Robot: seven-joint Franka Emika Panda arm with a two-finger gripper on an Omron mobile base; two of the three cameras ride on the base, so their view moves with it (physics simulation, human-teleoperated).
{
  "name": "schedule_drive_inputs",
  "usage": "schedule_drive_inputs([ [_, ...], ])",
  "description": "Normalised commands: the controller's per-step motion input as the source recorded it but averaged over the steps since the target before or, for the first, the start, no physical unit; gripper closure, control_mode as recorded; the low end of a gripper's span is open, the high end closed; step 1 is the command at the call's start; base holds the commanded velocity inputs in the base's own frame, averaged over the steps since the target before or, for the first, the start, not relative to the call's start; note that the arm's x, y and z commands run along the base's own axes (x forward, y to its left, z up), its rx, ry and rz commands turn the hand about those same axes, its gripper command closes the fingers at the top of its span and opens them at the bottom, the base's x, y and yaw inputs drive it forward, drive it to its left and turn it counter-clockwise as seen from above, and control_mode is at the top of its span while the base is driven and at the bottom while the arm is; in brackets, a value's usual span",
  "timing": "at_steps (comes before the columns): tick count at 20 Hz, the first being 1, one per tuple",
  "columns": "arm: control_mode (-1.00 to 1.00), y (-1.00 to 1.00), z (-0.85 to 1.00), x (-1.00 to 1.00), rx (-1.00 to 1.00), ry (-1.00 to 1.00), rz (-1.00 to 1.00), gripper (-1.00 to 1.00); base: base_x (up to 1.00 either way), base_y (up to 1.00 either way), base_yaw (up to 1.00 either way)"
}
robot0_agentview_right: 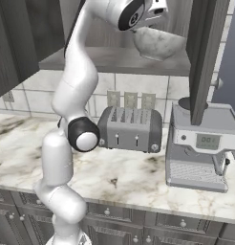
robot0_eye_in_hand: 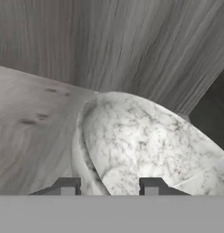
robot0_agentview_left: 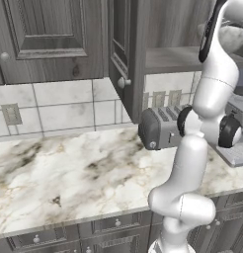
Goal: Move the bowls from the cabinet to the plates on the dining table.
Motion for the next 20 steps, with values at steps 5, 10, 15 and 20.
schedule_drive_inputs([
  [5, -1.00, 0.44, 0.01, -0.54, -0.01, 0.00, 0.00, 1.00, 0.00, 0.00, 0.00],
  [10, -1.00, 0.39, 0.00, -0.80, 0.00, -0.03, 0.00, 1.00, 0.00, 0.00, 0.00],
  [15, -1.00, 0.32, -0.03, -1.00, 0.00, -0.09, 0.03, 1.00, 0.00, 0.00, 0.00],
  [20, -1.00, 0.27, -0.37, -1.00, -0.05, -0.17, 0.07, 1.00, 0.00, 0.00, 0.00],
])
